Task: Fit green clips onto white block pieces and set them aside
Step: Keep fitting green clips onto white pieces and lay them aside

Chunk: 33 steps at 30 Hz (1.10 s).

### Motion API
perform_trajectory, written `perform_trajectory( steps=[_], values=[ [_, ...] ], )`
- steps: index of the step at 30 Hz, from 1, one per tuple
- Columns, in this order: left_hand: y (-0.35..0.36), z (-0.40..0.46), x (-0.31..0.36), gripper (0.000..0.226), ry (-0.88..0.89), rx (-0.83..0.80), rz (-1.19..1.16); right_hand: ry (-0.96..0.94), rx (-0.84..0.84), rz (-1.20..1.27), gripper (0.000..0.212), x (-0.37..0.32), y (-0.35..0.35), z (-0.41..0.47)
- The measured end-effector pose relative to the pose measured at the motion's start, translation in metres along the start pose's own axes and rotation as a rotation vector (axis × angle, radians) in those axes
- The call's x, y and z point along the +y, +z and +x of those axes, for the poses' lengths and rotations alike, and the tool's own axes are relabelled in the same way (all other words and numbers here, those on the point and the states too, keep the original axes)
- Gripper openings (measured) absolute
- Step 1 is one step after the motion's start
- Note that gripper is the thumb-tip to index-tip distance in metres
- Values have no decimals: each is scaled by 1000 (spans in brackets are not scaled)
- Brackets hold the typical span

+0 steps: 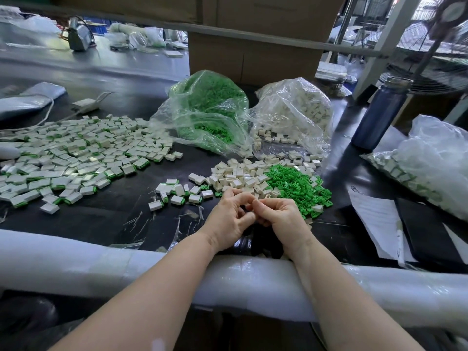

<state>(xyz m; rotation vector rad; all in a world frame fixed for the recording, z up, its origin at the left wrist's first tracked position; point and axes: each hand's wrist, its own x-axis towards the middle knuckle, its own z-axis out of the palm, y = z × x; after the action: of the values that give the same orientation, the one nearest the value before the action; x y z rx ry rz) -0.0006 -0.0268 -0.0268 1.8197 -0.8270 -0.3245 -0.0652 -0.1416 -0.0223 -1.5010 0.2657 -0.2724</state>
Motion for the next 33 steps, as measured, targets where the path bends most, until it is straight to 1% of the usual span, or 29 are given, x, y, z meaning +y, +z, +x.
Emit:
perform_trajectory(
  steps=[8,13,23,30,33],
  values=[
    [1,0,-1,19,4,-16,46,39,13,39,21,-1,-1,-1],
    [1,0,-2,18,6,-25,54,45,23,53,24,-1,0,-2],
    [1,1,-4,29,17,-26,50,65,34,66,22,-3,0,-3],
    [1,0,-1,28,10,-30,51,55,28,85,24,-3,0,-3],
    [0,-1,0,21,7,-27,43,38,7,68,22,-2,-1,-3]
  ],
)
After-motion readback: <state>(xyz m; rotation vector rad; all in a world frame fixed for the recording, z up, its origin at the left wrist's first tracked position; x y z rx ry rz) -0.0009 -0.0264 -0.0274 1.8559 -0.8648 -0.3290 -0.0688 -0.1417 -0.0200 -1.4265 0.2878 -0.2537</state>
